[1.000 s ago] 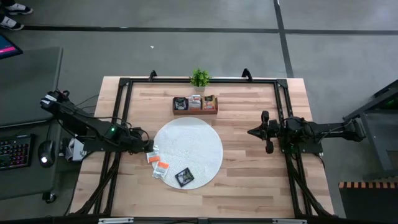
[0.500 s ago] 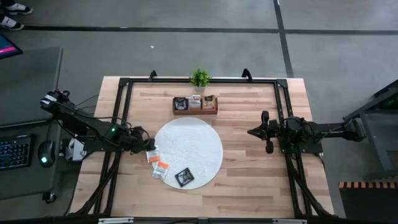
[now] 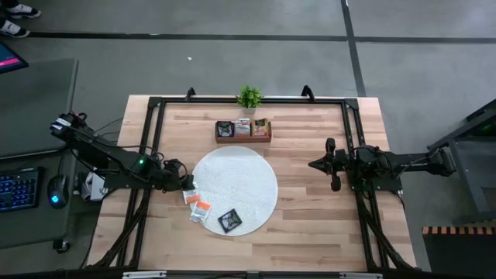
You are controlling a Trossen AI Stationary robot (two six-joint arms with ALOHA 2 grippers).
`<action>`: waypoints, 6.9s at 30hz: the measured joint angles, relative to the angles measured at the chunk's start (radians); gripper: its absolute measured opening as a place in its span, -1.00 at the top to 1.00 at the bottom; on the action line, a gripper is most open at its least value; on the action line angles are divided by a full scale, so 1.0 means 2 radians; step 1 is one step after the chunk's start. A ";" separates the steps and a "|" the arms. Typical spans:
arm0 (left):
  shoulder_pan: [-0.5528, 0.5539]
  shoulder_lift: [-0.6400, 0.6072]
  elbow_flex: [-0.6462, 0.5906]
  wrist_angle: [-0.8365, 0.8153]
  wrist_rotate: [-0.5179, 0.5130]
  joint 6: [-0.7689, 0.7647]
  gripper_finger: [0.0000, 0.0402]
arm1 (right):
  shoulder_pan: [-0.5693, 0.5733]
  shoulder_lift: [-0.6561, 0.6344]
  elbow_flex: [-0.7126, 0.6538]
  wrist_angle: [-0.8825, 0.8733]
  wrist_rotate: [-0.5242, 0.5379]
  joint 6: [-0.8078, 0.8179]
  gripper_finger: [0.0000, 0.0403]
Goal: Pick & Place Tea
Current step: Put the orange tea bag into the middle section of the wooden organizer
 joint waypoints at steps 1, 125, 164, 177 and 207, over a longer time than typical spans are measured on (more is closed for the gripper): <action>0.000 0.002 0.000 0.000 0.000 0.000 -0.47 | 0.000 0.000 0.000 0.000 0.000 0.000 1.00; 0.328 0.385 0.354 0.196 -0.126 0.757 1.00 | 0.000 0.000 0.000 0.000 0.000 0.000 1.00; 0.341 0.448 0.354 0.236 -0.106 0.733 0.99 | 0.000 0.000 0.000 0.000 0.000 0.000 1.00; 0.340 0.447 0.354 0.233 -0.123 0.759 0.29 | 0.000 0.000 0.000 0.000 0.000 0.000 1.00; 0.187 0.119 0.310 -0.162 -0.066 0.528 -0.16 | 0.000 0.000 0.000 0.000 0.000 0.000 1.00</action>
